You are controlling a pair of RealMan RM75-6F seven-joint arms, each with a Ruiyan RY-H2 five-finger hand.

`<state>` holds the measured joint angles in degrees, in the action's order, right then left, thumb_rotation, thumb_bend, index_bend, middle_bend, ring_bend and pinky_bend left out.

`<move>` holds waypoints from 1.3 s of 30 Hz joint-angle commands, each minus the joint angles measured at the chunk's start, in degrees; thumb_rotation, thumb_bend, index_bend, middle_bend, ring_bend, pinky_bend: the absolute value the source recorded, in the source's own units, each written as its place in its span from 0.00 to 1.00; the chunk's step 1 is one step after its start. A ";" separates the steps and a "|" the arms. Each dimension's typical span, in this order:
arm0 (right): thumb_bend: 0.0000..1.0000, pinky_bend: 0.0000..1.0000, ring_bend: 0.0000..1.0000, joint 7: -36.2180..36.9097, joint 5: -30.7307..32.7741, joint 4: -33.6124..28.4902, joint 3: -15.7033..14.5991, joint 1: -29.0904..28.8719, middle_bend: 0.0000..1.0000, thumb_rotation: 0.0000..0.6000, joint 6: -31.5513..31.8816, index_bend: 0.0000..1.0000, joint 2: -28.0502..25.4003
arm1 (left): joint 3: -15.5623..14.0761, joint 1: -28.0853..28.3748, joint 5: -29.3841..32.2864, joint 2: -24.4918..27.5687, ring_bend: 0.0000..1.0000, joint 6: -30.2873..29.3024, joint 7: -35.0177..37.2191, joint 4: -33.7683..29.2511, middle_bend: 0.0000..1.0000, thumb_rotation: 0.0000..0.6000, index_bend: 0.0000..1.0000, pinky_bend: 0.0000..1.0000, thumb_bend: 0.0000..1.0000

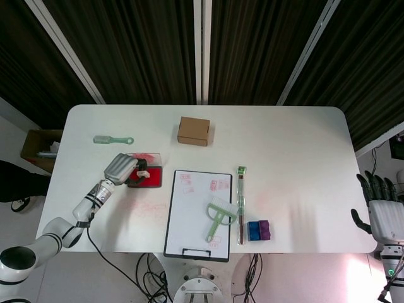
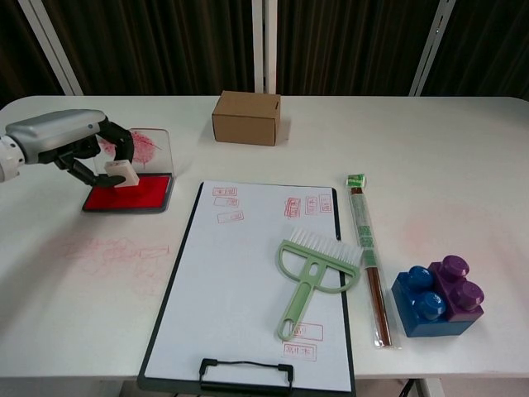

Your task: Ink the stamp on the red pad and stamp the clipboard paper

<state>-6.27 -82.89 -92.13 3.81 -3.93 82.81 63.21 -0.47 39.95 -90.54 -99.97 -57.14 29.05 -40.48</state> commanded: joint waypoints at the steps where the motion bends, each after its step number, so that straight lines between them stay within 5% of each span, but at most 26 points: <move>1: 0.27 0.00 0.00 -0.02 -0.01 0.01 0.00 -0.03 0.00 1.00 -0.03 0.00 0.02 | -0.27 0.04 -0.04 -0.37 1.00 0.14 0.47 0.61 0.67 1.00 0.67 1.00 0.45; 18: 0.27 0.00 0.00 1.35 -0.44 1.15 -0.18 0.49 0.00 1.00 0.92 0.00 0.38 | -0.03 0.44 -0.10 0.74 1.00 -2.11 1.37 -0.81 0.68 1.00 0.68 1.00 0.45; 30: 0.27 0.00 0.00 3.24 -1.43 2.39 -0.46 0.65 0.00 1.00 1.35 0.00 0.85 | 2.24 1.34 -0.28 10.42 1.00 -6.03 -9.39 -23.82 0.67 1.00 0.67 1.00 0.44; 39: 0.27 0.00 0.00 4.26 -2.09 3.06 -0.85 0.78 0.00 1.00 1.39 0.00 0.99 | 2.03 2.66 0.66 9.41 1.00 -2.18 -19.01 -33.79 0.67 1.00 0.67 1.00 0.44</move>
<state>-2.05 -84.96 -89.06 2.97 -3.17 84.19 64.21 1.42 41.93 -90.48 -89.94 -60.84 11.80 -72.94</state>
